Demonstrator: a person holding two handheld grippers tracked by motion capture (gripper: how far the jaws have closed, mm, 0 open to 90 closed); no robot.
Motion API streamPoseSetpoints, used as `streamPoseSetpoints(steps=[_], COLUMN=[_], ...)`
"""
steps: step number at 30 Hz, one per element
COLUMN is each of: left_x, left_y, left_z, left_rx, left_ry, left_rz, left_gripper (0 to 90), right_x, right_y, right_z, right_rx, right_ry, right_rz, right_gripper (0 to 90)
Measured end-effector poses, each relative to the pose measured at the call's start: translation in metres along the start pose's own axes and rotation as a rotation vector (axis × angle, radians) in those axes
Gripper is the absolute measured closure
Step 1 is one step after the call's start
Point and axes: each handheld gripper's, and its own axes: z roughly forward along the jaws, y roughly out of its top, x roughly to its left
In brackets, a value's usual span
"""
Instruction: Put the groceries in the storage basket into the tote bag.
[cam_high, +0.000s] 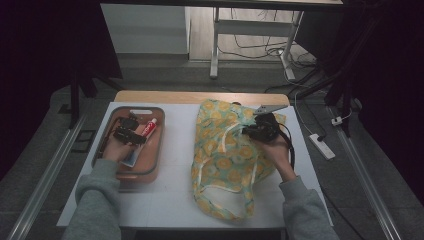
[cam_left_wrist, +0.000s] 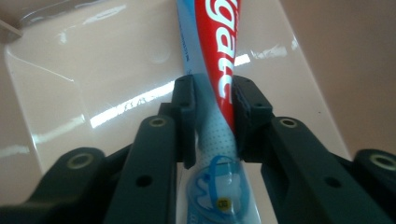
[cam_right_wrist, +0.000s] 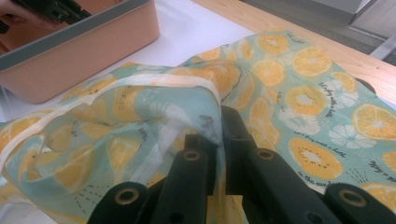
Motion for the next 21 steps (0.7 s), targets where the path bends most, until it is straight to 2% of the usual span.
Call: streamPoseSetpoints(steps=[8,11,15,18,21], left_x=[-0.0044,-0.0092,-0.0097,-0.0093,-0.0032], left_y=[0.0012,0.0016,0.0018,0.0013,0.0003], left_z=[0.0069,0.0085,0.0074,0.0041,0.0012], left_rx=[0.036,0.048,0.048,0.026,0.015], left_ry=[0.027,0.059,0.071,0.076,0.044], left_rz=[0.027,0.053,0.063,0.063,0.038], left_gripper=[60.8,58.3,63.0,71.7,74.0], right_x=[0.0014,0.0019,0.0017,0.0012,0.0004], right_y=[0.0000,-0.0002,-0.0006,-0.0009,-0.0012], right_z=[0.0021,0.0036,0.0036,0.0019,0.0009], right_rx=[0.005,0.009,0.012,0.010,0.006], right_ry=[0.002,0.004,0.003,-0.001,-0.002], right_rz=[-0.004,-0.003,-0.004,0.000,0.001], right_gripper=[89.0,89.0,89.0,89.0,88.9])
